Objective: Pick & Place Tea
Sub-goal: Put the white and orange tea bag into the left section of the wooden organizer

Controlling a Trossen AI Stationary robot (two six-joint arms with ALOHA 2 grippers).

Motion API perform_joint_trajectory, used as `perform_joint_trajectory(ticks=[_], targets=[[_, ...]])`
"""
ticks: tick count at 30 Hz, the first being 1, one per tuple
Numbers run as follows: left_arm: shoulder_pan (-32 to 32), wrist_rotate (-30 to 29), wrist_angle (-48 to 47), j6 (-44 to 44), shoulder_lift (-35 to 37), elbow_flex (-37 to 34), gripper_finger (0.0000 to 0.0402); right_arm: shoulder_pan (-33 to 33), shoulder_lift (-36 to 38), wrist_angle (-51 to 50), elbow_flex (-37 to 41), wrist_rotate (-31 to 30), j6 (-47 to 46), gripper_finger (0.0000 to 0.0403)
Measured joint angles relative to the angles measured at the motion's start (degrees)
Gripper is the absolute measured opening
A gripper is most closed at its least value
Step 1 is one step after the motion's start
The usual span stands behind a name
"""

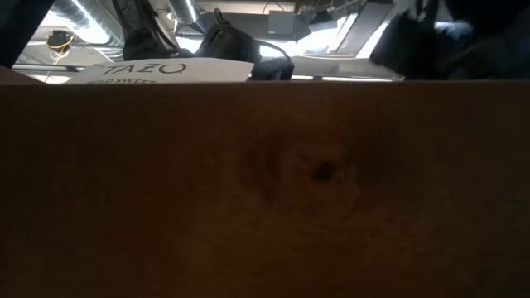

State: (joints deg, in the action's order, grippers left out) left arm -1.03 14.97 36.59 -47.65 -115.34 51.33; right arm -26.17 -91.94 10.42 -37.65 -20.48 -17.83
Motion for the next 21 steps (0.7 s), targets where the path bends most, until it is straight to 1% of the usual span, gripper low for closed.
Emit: perform_joint_trajectory(ticks=[3,6,9,12,15,16,18,21], targets=[[0.4,1.0,0.3,0.3,0.0,0.0,0.0003,-1.1,3.4,-3.9,0.0,-1.0,0.1,0.0130],[1.1,4.1,0.4,1.0,1.1,-0.1,0.0002,-2.3,6.9,-9.9,0.0,-4.5,-0.4,0.0131],[1.8,6.7,1.0,4.8,4.6,-0.1,0.0002,-3.8,10.5,-16.5,0.0,-8.7,-2.7,0.0131],[2.0,9.4,-0.6,9.5,9.3,0.0,0.0002,-5.1,13.6,-22.1,0.0,-12.3,-6.4,0.0131],[1.3,11.9,-8.0,15.2,15.0,0.6,0.0002,-5.7,15.4,-26.0,0.0,-14.3,-9.2,0.0131],[0.6,11.9,-12.4,17.3,16.9,1.2,0.0002,-5.8,15.6,-26.3,0.0,-14.8,-9.9,0.0131],[-1.3,11.7,-23.8,21.0,20.0,3.3,0.0002,-5.8,15.6,-26.7,0.0,-15.8,-10.4,0.0131],[-5.1,8.7,-41.4,25.3,22.9,8.7,0.0002,-5.6,15.3,-26.2,0.4,-16.9,-10.4,0.0131]])
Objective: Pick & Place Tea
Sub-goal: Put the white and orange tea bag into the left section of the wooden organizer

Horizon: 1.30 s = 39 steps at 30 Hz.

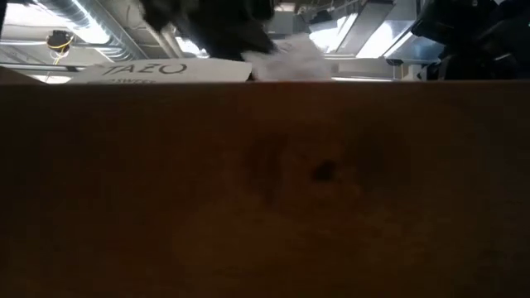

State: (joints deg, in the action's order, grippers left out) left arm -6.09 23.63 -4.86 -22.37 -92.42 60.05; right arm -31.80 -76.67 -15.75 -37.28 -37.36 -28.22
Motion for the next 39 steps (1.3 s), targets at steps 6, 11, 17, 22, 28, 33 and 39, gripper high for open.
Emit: perform_joint_trajectory(ticks=[6,11,17,22,28,33,39], targets=[[-8.8,-2.1,-15.7,1.6,0.7,8.7,0.0003,0.1,-0.1,0.4,2.1,-2.5,-2.1,0.0131],[-14.2,-3.4,-15.9,-2.2,0.7,9.3,0.0002,0.1,-0.1,0.0,2.1,-3.4,-4.5,0.0131],[-18.7,-6.1,-14.0,-6.8,-0.2,9.3,0.0002,0.1,-0.1,0.1,2.1,-3.4,-4.8,0.0131],[-21.2,-6.0,-8.1,-7.9,-2.7,9.4,0.0002,0.1,-0.1,0.1,2.1,-3.2,-5.8,0.0131],[-21.9,-7.0,-8.5,-10.9,-6.9,9.3,0.0002,0.1,-0.1,0.1,2.1,-3.1,-6.3,0.0131],[-21.9,-6.3,-8.6,-12.7,-9.7,9.3,0.0002,0.1,-0.1,0.1,2.1,-3.1,-6.3,0.0131],[-21.6,-5.1,-9.0,-13.3,-11.3,9.3,0.0003,0.1,-0.1,0.2,2.1,-3.0,-6.3,0.0131]])
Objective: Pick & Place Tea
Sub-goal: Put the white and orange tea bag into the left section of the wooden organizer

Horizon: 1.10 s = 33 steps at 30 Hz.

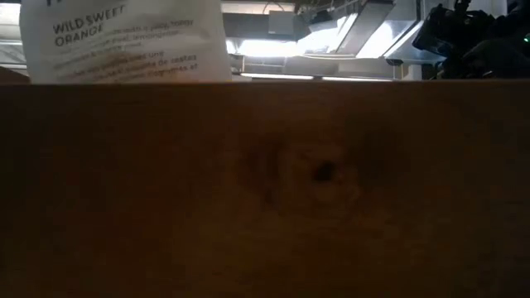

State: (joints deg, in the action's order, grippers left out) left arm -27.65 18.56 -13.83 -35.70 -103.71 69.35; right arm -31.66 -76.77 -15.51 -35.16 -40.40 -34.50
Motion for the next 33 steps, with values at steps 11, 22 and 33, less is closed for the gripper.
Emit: perform_joint_trajectory(ticks=[11,22,33], targets=[[3.1,7.1,-0.1,-2.1,0.3,0.1,0.0002,0.0,0.0,0.5,0.0,0.0,0.0,0.0131],[3.7,8.3,0.7,-1.2,-1.6,0.1,0.0003,0.0,0.0,0.5,0.0,0.0,0.3,0.0131],[3.7,10.0,2.1,0.3,-4.1,0.0,0.0002,0.0,0.0,0.5,0.0,-0.5,0.4,0.0131]])
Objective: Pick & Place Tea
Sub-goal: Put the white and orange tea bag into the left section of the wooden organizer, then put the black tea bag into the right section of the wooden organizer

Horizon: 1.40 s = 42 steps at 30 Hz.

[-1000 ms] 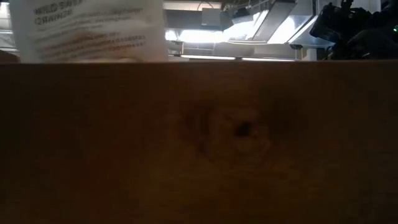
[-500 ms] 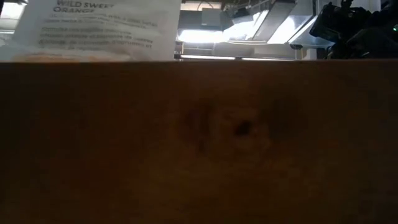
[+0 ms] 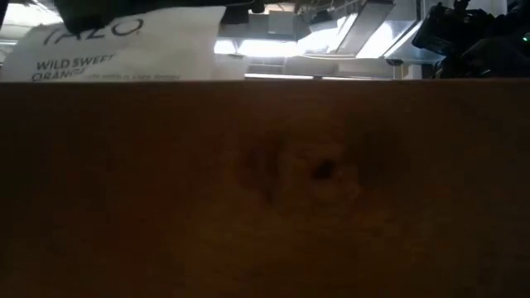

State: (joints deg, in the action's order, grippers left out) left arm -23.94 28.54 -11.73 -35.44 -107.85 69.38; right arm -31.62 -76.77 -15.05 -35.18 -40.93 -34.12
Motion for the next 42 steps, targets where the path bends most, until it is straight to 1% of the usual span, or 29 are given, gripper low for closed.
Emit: perform_joint_trajectory(ticks=[10,14,25,29,33,37,42], targets=[[0.2,-0.6,1.3,0.2,0.0,0.0,0.0009,0.0,0.0,0.0,0.0,0.0,0.1,0.0131],[0.3,-1.8,1.3,0.2,0.0,0.0,0.0010,0.0,0.0,0.0,0.0,0.0,0.1,0.0131],[0.5,-1.7,1.3,0.2,0.0,0.0,0.0014,0.0,0.0,0.0,0.0,0.0,0.1,0.0131],[0.8,-0.8,1.3,-0.5,0.0,0.0,0.0037,0.0,0.0,0.0,0.0,0.0,0.1,0.0131],[1.7,0.1,1.3,-0.7,0.0,0.0,0.0074,0.0,0.0,0.0,0.0,0.0,0.1,0.0131],[3.6,3.2,1.2,-0.8,0.3,0.0,0.0106,0.0,0.0,0.0,0.0,0.0,0.1,0.0131],[7.0,3.2,0.7,2.1,3.4,0.0,0.0122,0.0,0.0,0.4,0.0,0.0,1.7,0.0131]])
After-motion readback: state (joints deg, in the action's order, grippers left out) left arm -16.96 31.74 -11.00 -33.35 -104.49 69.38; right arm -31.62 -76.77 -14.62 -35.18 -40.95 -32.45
